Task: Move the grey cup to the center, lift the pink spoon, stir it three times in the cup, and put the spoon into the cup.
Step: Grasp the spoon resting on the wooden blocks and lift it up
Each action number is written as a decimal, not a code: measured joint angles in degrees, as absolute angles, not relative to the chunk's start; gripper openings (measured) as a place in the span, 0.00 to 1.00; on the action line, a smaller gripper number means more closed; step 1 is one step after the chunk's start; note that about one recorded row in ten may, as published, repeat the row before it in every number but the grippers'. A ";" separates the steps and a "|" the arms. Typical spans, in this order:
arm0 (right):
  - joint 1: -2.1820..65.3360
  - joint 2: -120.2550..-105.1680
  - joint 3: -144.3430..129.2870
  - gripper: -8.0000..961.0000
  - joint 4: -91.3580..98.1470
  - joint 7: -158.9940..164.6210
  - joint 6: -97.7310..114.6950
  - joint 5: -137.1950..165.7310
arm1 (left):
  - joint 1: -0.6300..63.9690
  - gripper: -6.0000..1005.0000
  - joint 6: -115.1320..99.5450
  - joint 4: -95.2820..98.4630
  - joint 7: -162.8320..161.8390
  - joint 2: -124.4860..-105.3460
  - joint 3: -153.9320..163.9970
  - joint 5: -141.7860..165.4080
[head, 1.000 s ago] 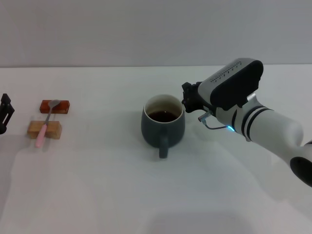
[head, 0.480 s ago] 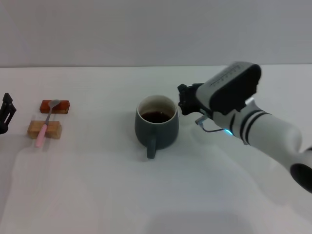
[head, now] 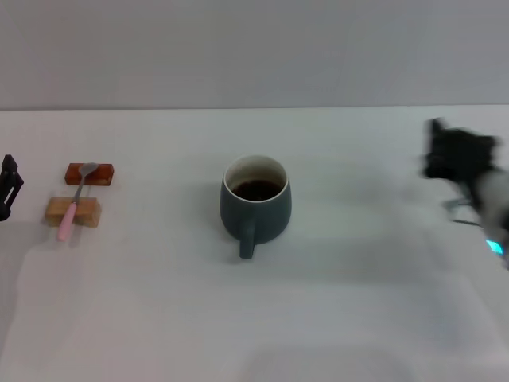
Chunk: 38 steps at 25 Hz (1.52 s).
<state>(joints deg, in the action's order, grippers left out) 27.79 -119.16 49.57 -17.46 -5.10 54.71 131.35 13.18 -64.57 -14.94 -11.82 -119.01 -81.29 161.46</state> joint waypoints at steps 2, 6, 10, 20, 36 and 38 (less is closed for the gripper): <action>25.55 -119.21 50.06 0.01 -17.49 -5.60 59.53 131.35 | 13.14 0.83 -64.59 -14.92 -11.82 -119.00 -81.30 161.46; 17.76 -119.37 51.02 0.01 -17.62 -6.05 75.51 131.21 | 12.79 0.83 -64.68 -14.85 -11.84 -119.00 -81.05 161.61; 11.10 -119.54 54.09 0.01 -17.87 -6.06 84.11 129.86 | 11.82 0.83 -65.07 -15.38 -11.96 -119.00 -77.52 161.53; 8.46 -119.58 53.64 0.01 -16.78 -5.57 79.92 122.23 | 7.20 0.83 -71.31 -16.72 -13.84 -119.03 -68.46 161.49; 9.63 -119.37 53.62 0.01 -16.83 -5.50 76.78 122.15 | 7.08 0.83 -63.23 -17.69 -14.43 -119.09 -64.73 161.45; 9.62 -119.36 53.62 0.01 -16.81 -5.49 76.73 122.15 | 7.64 0.83 -62.75 -17.54 -14.26 -119.09 -64.61 161.46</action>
<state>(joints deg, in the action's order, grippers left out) 9.62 -119.36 53.62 -16.81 -5.49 76.73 122.15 7.64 -62.75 -17.54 -14.26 -119.09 -64.61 161.46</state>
